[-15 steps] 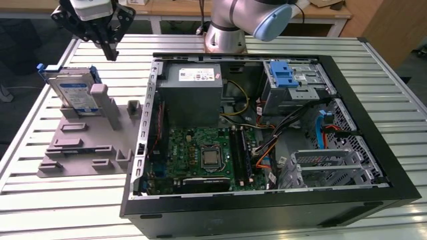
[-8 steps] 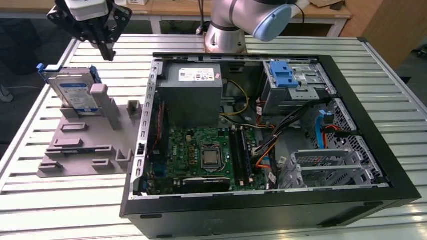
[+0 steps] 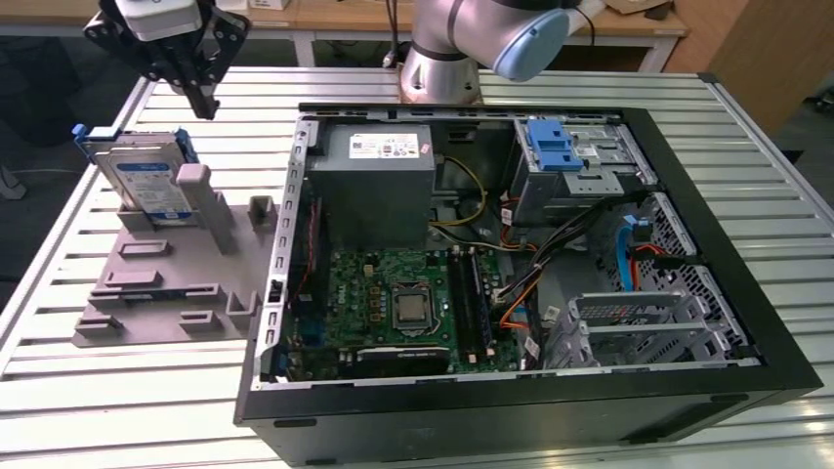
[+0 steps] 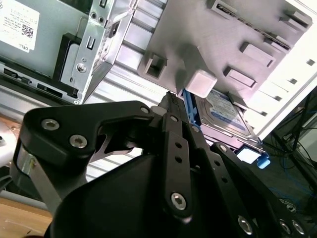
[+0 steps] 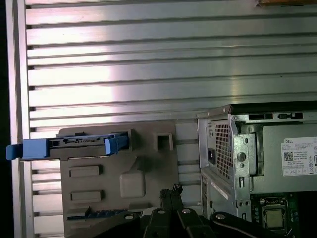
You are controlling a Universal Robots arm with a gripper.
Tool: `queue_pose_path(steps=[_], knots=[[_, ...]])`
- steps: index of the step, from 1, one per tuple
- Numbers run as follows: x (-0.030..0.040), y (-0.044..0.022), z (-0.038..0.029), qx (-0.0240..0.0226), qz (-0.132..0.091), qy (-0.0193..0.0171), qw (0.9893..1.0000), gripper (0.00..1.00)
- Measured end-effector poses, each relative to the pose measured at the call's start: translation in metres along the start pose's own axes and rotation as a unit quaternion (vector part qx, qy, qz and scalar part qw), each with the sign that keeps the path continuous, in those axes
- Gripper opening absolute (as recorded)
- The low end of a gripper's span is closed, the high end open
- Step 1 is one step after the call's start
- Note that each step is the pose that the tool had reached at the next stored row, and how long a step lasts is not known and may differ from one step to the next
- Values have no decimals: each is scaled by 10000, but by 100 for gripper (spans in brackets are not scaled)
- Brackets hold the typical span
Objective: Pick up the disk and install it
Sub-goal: 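Reach for the disk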
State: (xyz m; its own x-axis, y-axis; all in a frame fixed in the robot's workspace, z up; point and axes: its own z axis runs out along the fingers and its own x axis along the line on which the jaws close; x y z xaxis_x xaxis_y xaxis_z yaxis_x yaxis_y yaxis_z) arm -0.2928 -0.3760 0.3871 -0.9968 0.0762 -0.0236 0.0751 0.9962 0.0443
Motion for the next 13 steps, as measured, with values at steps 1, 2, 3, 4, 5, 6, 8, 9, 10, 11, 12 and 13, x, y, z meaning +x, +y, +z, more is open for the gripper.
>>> queue_pose_path(steps=[1, 2, 3, 4, 5, 6, 8, 9, 10, 11, 12, 13], knots=[[8, 0, 0, 0, 0, 0, 10000, 11], [16, -1, 0, 0, 0, 0, 10000, 11], [24, -1, 0, 0, 0, 0, 10000, 11], [32, -2, 1, 0, 0, 0, 10000, 11], [40, -2, 1, 0, 0, 0, 10000, 11], [48, -3, 1, 0, 0, 0, 10000, 11], [65, -4, 1, 0, 0, 0, 10000, 11], [73, -4, 1, 0, 0, 0, 10000, 11], [81, -5, 1, 0, 0, 0, 10000, 11], [89, -5, 2, 0, 0, 0, 10000, 11], [97, -5, 2, 0, 0, 0, 10000, 11], [105, -6, 2, 0, 0, 0, 10000, 11]])
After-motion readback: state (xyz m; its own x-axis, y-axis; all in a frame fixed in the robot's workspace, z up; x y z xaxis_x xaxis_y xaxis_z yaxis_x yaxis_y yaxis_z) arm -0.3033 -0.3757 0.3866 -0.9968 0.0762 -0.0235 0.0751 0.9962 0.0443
